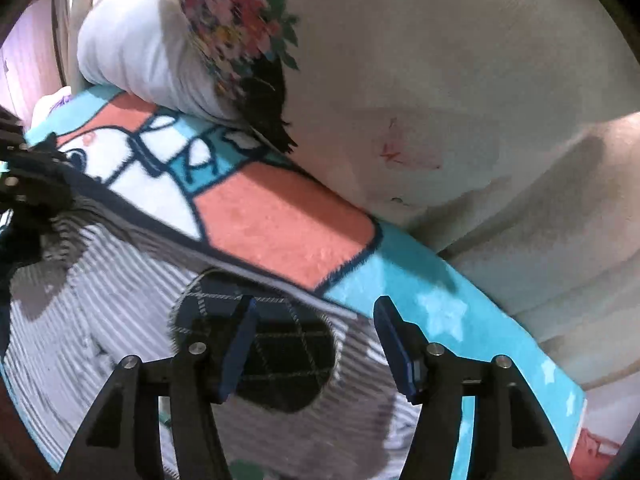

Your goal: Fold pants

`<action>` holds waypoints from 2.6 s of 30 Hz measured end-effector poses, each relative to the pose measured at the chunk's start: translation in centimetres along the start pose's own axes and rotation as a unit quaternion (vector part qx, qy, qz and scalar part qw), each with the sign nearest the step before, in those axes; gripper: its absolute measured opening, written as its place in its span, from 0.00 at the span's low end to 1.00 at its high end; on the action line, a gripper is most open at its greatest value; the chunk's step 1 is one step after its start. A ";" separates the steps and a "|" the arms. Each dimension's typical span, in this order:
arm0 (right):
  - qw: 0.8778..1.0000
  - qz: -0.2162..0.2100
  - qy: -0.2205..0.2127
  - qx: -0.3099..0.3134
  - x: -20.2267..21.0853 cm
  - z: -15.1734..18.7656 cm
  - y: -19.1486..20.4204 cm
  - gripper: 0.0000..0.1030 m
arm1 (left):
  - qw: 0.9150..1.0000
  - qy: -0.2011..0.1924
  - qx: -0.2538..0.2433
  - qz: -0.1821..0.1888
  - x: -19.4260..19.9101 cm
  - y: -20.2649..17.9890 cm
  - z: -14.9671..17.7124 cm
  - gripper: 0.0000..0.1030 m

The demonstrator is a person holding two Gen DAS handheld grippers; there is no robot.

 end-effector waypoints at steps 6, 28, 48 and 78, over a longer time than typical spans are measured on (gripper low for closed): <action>0.998 -0.039 0.039 -0.013 -4.5 -0.5 -1.2 0.61 | 1.000 -0.001 0.002 -0.010 0.2 0.7 -0.2 0.07; 0.994 -0.056 -0.081 -0.040 11.3 3.7 3.2 0.03 | 0.998 -0.066 0.017 0.007 7.2 0.1 4.3 0.06; 0.974 -0.122 -0.083 -0.174 10.3 16.8 11.0 0.04 | 0.984 -0.099 0.109 0.099 10.8 -1.0 14.5 0.08; 0.915 -0.032 -0.148 -0.374 13.4 17.7 -2.6 0.03 | 0.973 -0.040 0.214 0.074 2.7 2.6 13.3 0.33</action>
Point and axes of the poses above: each gripper's, at about its wrist camera, not at the fingertips, and x roughly against the way its jaws point, y to its left, z to its underside, the point moved 9 cm from there along -x, roughly the way its jaws point, and after that the axes turned 1 degree about x, right-handed, at the moved point
